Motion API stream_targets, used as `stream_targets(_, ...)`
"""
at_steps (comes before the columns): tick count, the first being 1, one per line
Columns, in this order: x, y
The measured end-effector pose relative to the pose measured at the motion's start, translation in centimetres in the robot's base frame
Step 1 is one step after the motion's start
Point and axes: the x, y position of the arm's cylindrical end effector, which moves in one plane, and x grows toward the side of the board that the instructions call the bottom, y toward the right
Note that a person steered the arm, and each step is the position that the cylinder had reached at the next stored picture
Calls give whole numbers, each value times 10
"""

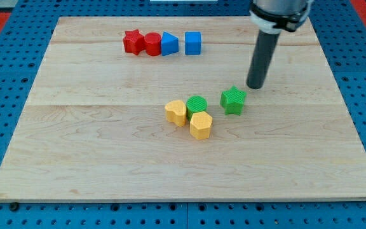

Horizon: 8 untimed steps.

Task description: Push the yellow hexagon into the left of the yellow heart

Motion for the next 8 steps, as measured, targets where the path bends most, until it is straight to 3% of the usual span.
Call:
stream_targets(3,26,-65)
stream_targets(5,11,11)
stream_targets(6,33,48)
stream_targets(8,97,41)
